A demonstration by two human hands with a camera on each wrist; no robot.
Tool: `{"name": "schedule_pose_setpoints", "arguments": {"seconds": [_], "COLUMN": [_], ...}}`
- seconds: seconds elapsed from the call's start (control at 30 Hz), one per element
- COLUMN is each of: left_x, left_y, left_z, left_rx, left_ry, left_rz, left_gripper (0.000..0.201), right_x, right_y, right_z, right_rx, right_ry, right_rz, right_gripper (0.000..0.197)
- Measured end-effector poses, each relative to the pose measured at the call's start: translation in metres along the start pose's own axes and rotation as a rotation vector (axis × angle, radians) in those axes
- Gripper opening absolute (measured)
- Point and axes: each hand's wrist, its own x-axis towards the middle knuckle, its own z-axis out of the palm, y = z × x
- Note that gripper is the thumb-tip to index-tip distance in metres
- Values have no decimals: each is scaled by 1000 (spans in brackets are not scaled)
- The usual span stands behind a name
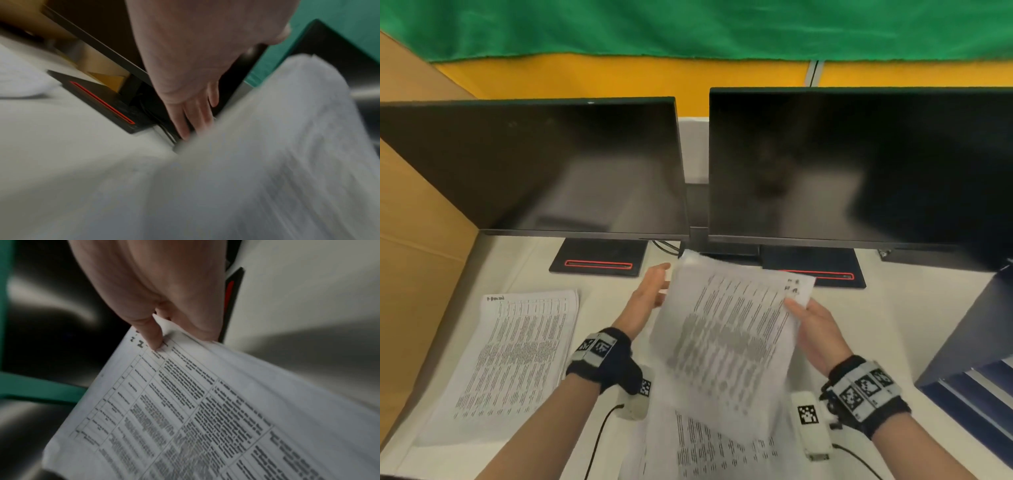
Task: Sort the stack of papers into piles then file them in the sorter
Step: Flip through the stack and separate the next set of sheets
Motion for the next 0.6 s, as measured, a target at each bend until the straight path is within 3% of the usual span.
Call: {"name": "schedule_pose_setpoints", "arguments": {"seconds": [0.1, 0.23, 0.37, 0.43, 0.6], "left_x": [5, 9, 9, 14, 34], "left_y": [19, 56, 73, 65, 41], "left_z": [26, 73, 108, 118, 126], "left_rx": [-25, -209, -234, -192, -150], "left_ry": [-4, 205, 305, 323, 314], "left_rz": [118, 297, 500, 511, 362], "left_gripper": [49, 20, 23, 24, 26], "right_x": [-3, -21, -32, -30, 2], "right_y": [-35, -82, -98, -91, -66], "right_z": [6, 12, 5, 1, -5], "right_rx": [90, 139, 147, 57, -43], "right_ry": [4, 47, 88, 123, 284], "right_rz": [-94, -304, -460, -490, -417], "right_gripper": [28, 28, 32, 34, 34]}}
